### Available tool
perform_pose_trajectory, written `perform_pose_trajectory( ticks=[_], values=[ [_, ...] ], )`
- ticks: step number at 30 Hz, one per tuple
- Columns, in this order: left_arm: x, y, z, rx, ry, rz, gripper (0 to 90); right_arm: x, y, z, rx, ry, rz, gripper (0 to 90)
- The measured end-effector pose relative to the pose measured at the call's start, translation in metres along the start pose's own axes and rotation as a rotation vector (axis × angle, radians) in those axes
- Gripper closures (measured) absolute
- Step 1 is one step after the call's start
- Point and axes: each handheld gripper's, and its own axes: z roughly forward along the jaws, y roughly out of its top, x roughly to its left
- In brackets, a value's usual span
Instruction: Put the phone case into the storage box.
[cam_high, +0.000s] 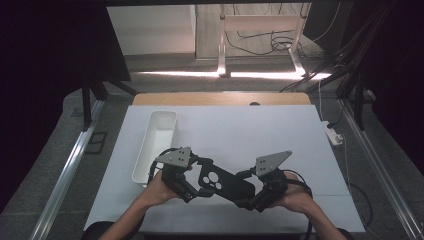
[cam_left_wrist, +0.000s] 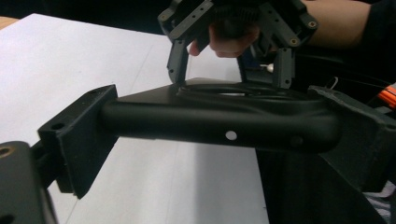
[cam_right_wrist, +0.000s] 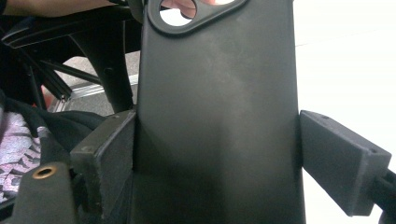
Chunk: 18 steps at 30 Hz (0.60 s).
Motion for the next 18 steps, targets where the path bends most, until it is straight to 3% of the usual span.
perform_pose_trajectory(
  ticks=[8, 18],
  values=[
    [0.0008, 0.0016, -0.0034, -0.009, -0.051, -0.02, 12.0, 0.0009, -0.0012, 0.001, 0.013, 0.02, -0.023, 14.2],
    [-0.0017, 0.0065, -0.0019, 0.037, -0.027, -0.041, 14.8, 0.0021, -0.0024, 0.0036, 0.036, -0.014, -0.047, 13.3]
  ],
)
